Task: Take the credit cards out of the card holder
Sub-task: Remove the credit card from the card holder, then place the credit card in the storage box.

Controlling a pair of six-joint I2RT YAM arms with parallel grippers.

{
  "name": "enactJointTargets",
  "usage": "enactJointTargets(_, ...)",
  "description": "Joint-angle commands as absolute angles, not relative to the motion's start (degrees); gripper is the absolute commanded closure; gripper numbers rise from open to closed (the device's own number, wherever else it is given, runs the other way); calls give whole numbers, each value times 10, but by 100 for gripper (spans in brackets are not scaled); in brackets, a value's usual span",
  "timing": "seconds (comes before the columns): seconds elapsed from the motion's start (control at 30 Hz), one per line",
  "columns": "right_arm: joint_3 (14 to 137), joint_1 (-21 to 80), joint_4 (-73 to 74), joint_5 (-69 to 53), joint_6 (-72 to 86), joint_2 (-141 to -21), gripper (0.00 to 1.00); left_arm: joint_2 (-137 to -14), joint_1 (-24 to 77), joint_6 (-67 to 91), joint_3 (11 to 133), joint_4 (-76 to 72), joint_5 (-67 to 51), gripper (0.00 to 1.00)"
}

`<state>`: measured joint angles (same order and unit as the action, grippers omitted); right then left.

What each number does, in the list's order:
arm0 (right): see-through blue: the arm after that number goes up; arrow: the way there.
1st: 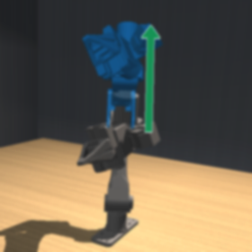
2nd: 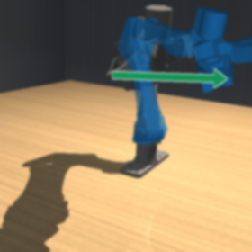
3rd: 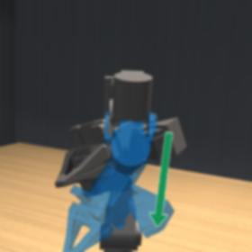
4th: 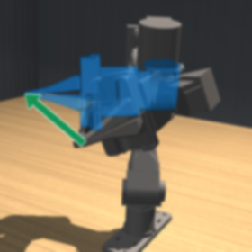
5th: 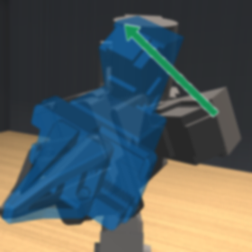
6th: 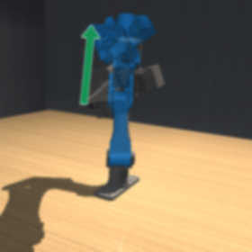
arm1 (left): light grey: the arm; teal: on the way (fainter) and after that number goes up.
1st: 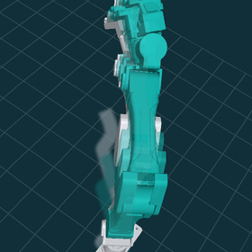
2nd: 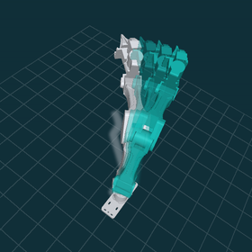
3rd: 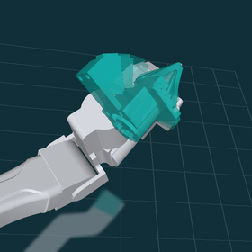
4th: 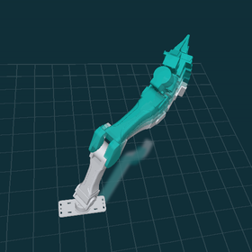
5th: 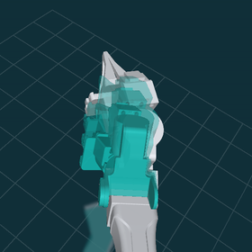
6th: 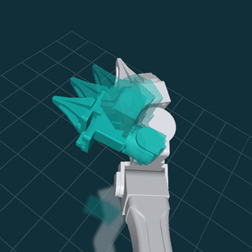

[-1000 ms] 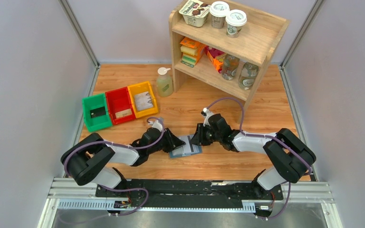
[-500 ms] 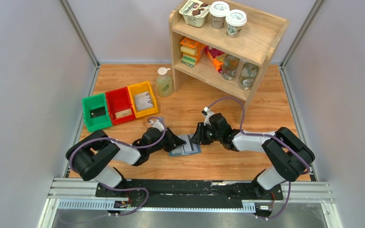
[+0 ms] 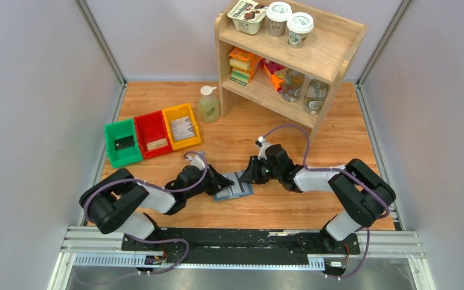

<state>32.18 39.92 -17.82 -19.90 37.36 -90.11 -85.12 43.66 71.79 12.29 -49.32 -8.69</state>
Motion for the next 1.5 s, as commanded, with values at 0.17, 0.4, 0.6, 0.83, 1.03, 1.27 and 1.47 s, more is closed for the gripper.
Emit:
enactJointTargets(0.17, 304, 398, -140, -183, 366, -951, 76, -770, 432, 726, 108, -486, -76, 83)
enactJointTargets(0.4, 306, 398, -138, -178, 367, -949, 76, -706, 431, 715, 102, -389, -52, 99)
enactJointTargets(0.6, 308, 398, -135, -178, 368, -947, 76, -653, 430, 701, 103, -315, -36, 100)
enactJointTargets(0.83, 314, 398, -123, -174, 365, -937, 76, -537, 430, 603, 184, -16, 19, 100)
enactJointTargets(1.03, 333, 398, -96, -164, 353, -919, 71, -481, 430, 469, 276, 143, 69, 100)
enactJointTargets(1.27, 380, 399, -43, -156, 333, -875, 59, -497, 430, 277, 419, 273, 166, 100)
enactJointTargets(1.47, 420, 399, -3, -145, 318, -842, 48, -564, 430, 107, 539, 312, 328, 100)
